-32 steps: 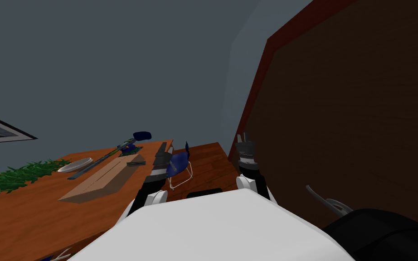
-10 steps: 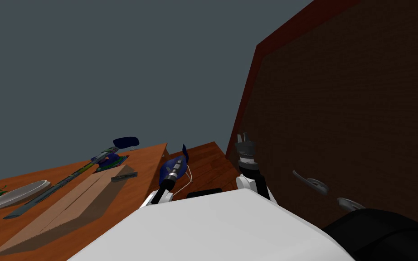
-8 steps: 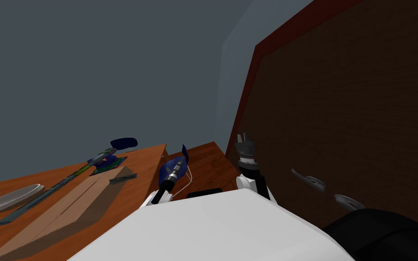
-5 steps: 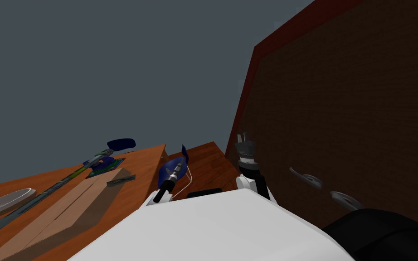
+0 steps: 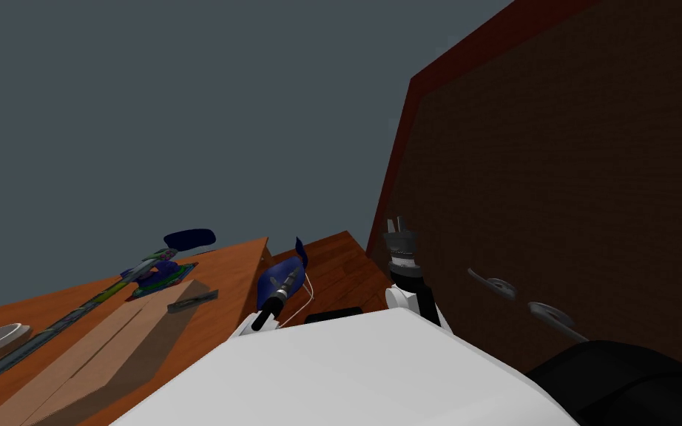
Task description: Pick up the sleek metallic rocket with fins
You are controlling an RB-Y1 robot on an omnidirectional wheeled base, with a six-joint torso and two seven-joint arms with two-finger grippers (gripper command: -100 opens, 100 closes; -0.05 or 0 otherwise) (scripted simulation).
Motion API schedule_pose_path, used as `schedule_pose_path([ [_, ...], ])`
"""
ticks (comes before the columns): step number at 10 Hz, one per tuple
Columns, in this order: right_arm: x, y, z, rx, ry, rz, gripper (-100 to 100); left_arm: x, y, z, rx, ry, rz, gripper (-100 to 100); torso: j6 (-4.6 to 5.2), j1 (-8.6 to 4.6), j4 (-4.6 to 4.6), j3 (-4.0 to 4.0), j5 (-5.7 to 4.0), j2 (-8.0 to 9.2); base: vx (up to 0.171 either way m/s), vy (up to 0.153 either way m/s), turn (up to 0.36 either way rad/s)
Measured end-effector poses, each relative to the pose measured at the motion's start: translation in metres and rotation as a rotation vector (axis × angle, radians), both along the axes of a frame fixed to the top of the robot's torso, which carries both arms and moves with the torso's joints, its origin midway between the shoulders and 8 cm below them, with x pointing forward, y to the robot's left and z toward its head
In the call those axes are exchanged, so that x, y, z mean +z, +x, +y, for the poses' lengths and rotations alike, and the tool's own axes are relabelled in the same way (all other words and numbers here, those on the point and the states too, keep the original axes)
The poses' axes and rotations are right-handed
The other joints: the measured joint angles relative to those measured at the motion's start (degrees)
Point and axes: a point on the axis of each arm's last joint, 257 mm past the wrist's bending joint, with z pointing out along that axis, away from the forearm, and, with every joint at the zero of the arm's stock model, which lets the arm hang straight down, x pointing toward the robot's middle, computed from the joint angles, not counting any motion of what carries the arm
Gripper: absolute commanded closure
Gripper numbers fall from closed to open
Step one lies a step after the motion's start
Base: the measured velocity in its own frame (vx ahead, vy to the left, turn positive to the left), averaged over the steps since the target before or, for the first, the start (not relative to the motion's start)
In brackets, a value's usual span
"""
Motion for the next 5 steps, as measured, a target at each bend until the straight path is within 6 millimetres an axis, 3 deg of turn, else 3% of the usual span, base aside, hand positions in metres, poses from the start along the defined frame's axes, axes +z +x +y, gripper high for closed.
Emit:
schedule_pose_path([
  [5,0.000,0.000,0.000,0.000,0.000,0.000,0,-0.054,-0.021,0.032,-0.005,0.114,0.149,-100,0.00,-0.01,0.00,0.00,0.00,0.00,0.006,0.039,-0.072],
])
